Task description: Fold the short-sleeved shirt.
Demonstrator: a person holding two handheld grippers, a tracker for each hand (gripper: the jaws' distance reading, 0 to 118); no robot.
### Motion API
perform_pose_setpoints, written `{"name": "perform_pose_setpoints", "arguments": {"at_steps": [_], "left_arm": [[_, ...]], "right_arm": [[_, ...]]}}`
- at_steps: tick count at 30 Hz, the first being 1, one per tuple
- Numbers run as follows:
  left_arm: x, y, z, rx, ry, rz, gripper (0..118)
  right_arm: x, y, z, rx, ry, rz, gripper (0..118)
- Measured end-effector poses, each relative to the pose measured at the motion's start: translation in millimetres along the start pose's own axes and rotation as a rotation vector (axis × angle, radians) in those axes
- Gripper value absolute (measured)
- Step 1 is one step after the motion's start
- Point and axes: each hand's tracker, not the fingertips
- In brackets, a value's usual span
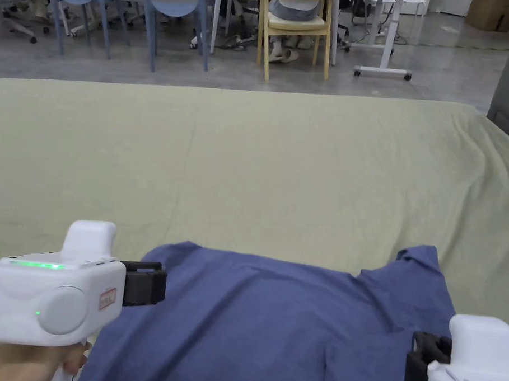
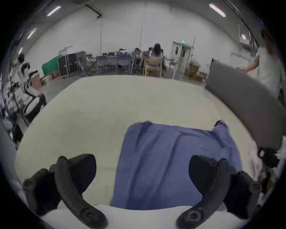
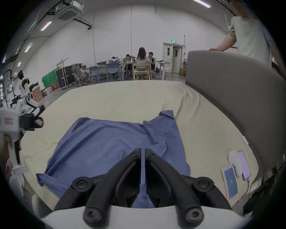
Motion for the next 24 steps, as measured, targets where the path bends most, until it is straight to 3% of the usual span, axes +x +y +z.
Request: {"name": "perform_pose_setpoints", "arguments": {"at_steps": [3, 9, 12, 20, 21, 22, 23, 24], "left_arm": [[7.1, 25.7, -67.6, -0.027, 0.023, -0.075, 118], [4.0, 47.7, -189.3, -0.133, 0.056, 0.003, 118], [1.7, 42.2, -228.6, -0.170, 0.120, -0.029, 118], [-4.1, 33.7, -241.2, -0.187, 0.075, -0.012, 117], [-0.2, 33.8, -234.5, -0.155, 0.060, -0.018, 105], [8.7, 32.8, -224.7, -0.115, 0.030, -0.037, 79], [18.3, 31.4, -218.2, -0.102, 0.017, -0.063, 33], [28.6, 29.5, -218.0, -0.121, 0.038, -0.128, 17]], "right_arm": [[4.0, 3.1, -32.2, -0.011, -0.017, -0.002, 8], [14.3, 0.1, -81.1, -0.059, -0.037, -0.029, 8], [17.5, -2.4, -92.9, -0.080, -0.035, -0.025, 8], [16.8, -2.4, -105.0, -0.107, -0.033, -0.032, 8], [15.8, -2.7, -105.4, -0.112, -0.039, -0.032, 8], [13.6, -2.2, -105.5, -0.118, -0.049, -0.028, 8], [12.3, -1.9, -105.3, -0.118, -0.051, -0.025, 8], [11.9, -1.7, -104.1, -0.114, -0.046, -0.023, 8]]}}
